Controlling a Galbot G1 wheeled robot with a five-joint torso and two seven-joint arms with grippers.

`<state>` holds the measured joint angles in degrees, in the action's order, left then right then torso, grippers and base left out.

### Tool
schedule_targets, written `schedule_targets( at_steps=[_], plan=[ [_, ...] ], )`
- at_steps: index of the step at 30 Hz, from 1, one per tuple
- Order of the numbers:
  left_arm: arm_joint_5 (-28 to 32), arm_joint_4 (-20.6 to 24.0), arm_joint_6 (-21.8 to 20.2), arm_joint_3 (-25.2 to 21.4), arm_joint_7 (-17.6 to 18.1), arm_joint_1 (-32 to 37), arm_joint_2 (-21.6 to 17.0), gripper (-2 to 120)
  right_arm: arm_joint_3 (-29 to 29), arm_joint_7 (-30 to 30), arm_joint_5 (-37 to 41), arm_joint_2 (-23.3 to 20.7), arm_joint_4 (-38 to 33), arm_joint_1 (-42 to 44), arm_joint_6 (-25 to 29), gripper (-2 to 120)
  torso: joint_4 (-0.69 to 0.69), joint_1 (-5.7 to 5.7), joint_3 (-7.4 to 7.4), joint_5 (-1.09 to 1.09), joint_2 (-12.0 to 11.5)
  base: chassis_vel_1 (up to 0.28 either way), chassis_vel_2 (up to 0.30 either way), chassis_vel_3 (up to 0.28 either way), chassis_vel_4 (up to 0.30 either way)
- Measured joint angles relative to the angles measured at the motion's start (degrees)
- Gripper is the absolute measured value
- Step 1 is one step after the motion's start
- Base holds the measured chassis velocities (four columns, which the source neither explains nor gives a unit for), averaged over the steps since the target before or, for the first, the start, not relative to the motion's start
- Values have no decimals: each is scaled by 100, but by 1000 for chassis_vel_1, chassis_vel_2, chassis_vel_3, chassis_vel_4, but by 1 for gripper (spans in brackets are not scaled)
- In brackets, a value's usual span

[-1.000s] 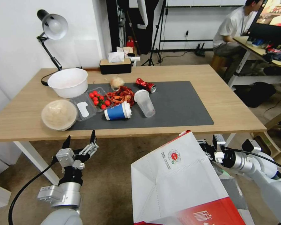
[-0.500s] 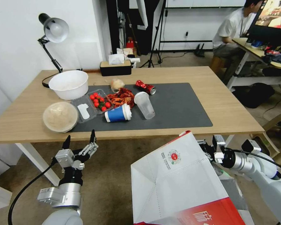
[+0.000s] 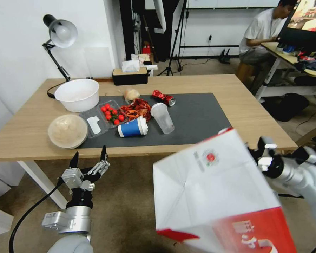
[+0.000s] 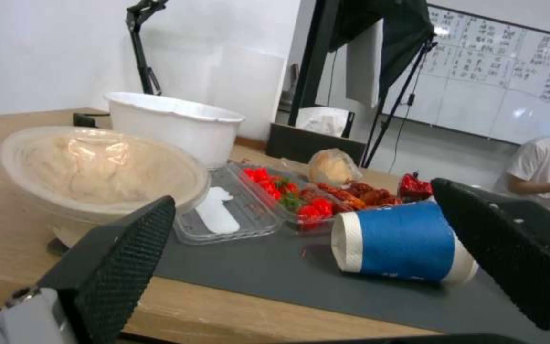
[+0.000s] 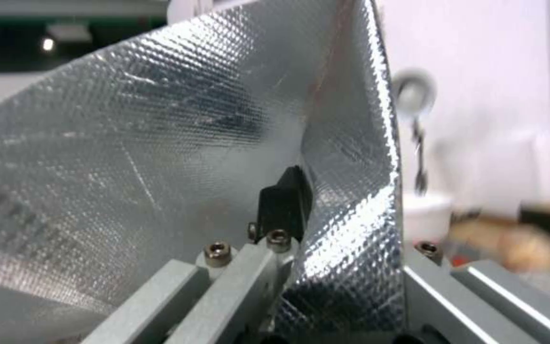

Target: Pick up the food delivery bag from the floor and place it on the table.

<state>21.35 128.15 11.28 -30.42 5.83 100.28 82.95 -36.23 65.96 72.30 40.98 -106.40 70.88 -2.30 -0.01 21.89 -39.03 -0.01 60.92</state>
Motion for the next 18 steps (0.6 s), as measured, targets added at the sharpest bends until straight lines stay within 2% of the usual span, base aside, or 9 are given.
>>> schedule_targets(
  at_steps=[3, 4, 7, 8, 11, 12, 15, 16, 18],
  plan=[
    [5, -1, 4, -1, 1, 0, -8, 100, -312, -881, 786, -115, -306, -137, 119, 0, -1, -3, 4, 1, -7, 0, 0, 0, 0],
    [5, -1, 4, -1, 1, 0, -8, 100, -312, -881, 786, -115, -306, -137, 119, 0, -1, -3, 4, 1, -7, 0, 0, 0, 0],
    [6, -1, 12, -2, 5, 10, -12, 100, -395, -2311, 1221, -216, -556, -464, 457, 0, 1, -5, 7, 0, -13, 0, 0, 0, 0],
    [6, -1, 12, -2, 5, 10, -12, 100, -395, -2311, 1221, -216, -556, -464, 457, 0, 1, -5, 7, 0, -13, 0, 0, 0, 0],
    [6, 2, 22, 3, 7, 19, 9, 100, -177, -3633, 1281, -279, -613, -914, 843, 0, 1, -7, 9, 0, -18, 0, 0, 0, 0],
    [6, 2, 22, 3, 7, 19, 9, 100, -177, -3633, 1281, -279, -613, -914, 843, 0, 1, -7, 9, 0, -18, 0, 0, 0, 0],
    [6, 24, 35, -2, 4, 43, 18, 100, 46, -4522, 1249, -298, -604, -1285, 1057, 0, 1, -8, 11, 0, -20, 0, 0, 0, 0],
    [6, 24, 35, -2, 4, 43, 18, 100, 46, -4522, 1249, -298, -604, -1285, 1057, 0, 1, -8, 11, 0, -20, 0, 0, 0, 0],
    [6, 47, 36, -9, -11, 67, 16, 100, 154, -4964, 1180, -305, -568, -1484, 1128, 0, 1, -9, 12, 2, -22, 0, 0, 0, 0]
  ],
)
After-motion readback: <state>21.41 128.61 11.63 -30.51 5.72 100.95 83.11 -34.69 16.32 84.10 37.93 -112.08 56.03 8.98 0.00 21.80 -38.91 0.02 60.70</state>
